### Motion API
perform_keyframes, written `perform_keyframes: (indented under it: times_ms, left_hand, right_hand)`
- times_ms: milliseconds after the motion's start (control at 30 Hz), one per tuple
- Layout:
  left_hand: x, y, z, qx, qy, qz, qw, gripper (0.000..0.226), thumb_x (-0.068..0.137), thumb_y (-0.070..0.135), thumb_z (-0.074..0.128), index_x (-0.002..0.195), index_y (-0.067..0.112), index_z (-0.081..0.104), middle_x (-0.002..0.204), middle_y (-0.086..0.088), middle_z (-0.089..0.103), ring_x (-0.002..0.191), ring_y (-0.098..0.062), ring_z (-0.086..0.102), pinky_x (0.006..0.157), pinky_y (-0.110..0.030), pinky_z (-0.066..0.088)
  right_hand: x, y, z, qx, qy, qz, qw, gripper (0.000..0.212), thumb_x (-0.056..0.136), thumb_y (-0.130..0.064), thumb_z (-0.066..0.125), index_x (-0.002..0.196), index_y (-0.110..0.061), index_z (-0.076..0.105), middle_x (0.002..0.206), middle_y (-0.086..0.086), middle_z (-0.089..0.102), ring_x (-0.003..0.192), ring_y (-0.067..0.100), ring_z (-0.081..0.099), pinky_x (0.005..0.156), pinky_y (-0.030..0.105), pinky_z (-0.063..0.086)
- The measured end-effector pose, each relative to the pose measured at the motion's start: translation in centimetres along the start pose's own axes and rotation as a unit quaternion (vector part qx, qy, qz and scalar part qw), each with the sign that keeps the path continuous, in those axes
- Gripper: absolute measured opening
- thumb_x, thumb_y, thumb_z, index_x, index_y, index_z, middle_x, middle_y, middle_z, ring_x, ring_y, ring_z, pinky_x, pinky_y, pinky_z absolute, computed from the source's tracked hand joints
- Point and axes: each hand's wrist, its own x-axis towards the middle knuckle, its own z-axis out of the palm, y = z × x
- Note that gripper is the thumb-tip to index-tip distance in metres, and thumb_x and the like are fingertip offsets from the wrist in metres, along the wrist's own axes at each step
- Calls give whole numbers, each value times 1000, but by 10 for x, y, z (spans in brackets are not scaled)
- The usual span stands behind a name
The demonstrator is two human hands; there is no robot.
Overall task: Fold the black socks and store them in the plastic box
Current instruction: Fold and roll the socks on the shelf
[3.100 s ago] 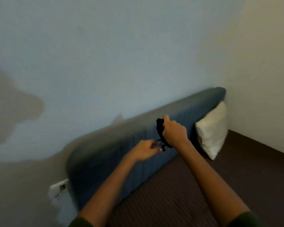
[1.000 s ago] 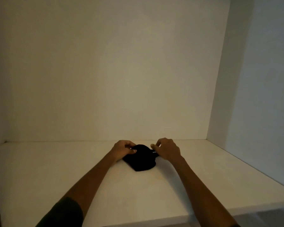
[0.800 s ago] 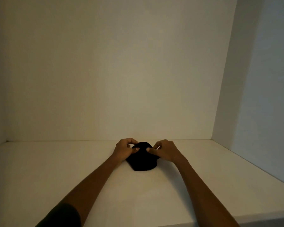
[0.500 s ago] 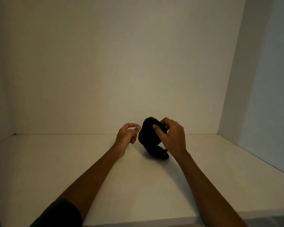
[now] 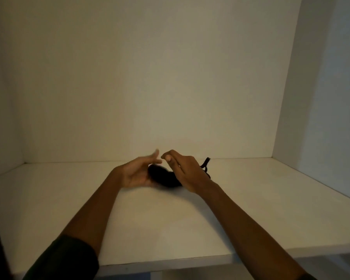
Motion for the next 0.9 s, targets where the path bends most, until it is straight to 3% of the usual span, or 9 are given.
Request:
perform_keyframes:
  times_ms: [67, 167, 233, 300, 367, 533, 700, 900]
  left_hand:
    - [-5, 0, -12, 102, 47, -34, 993, 94, 49, 39, 91, 126, 1, 53, 112, -11, 70, 101, -20, 69, 85, -32, 57]
    - [-2, 3, -22, 182, 117, -21, 976, 62, 74, 0, 76, 129, 4, 49, 105, -11, 67, 90, -18, 67, 76, -25, 59]
    - [1, 4, -24, 216, 134, -16, 967, 56, 77, -9, 69, 128, 5, 50, 106, -12, 65, 91, -19, 65, 75, -22, 57]
    - [3, 3, -23, 228, 130, -23, 965, 52, 78, -11, 68, 124, 6, 53, 110, -12, 62, 94, -18, 63, 74, -20, 57]
    - [3, 0, -23, 219, 116, -26, 968, 45, 79, -13, 65, 119, 7, 55, 111, -11, 61, 94, -17, 62, 70, -19, 58]
    - [2, -4, -35, 169, 101, -26, 980, 44, 83, -12, 59, 124, 4, 55, 120, -12, 59, 105, -21, 59, 75, -20, 58]
    - [4, -3, -33, 145, 121, -25, 982, 27, 86, -10, 57, 110, 4, 60, 109, -11, 63, 97, -19, 62, 71, -19, 59]
    - [6, -1, -28, 213, 200, -53, 955, 15, 81, 3, 70, 94, 3, 62, 92, -10, 66, 80, -18, 65, 58, -20, 59]
  right_hand:
    - [1, 5, -1, -24, 18, 19, 999, 33, 102, -29, 33, 110, -10, 58, 67, 1, 57, 62, 18, 54, 64, 33, 43]
    - [3, 26, -7, -86, 24, 68, 994, 31, 102, -27, 36, 109, -10, 60, 73, 7, 61, 69, 25, 59, 70, 41, 50]
    - [1, 41, -9, -142, -7, 119, 983, 31, 101, -30, 35, 109, -14, 61, 74, 5, 59, 79, 28, 59, 82, 43, 49]
    - [-2, 51, -11, -198, -67, 184, 960, 35, 100, -37, 32, 108, -20, 62, 81, 2, 59, 96, 27, 56, 95, 40, 37]
    - [-6, 57, -15, -234, -130, 234, 935, 40, 99, -46, 30, 100, -22, 63, 87, -1, 58, 104, 23, 52, 95, 41, 30]
    - [-10, 62, -28, -217, -162, 239, 932, 28, 89, -54, 50, 78, -29, 56, 80, -10, 52, 86, 12, 46, 85, 35, 22]
    - [-9, 64, -37, -184, -139, 267, 936, 36, 79, -55, 63, 57, -29, 51, 76, -8, 55, 84, 12, 49, 83, 36, 26]
    - [-10, 76, -41, -81, -106, 339, 931, 28, 72, -56, 71, 57, -34, 61, 71, -12, 66, 88, 13, 63, 98, 49, 43]
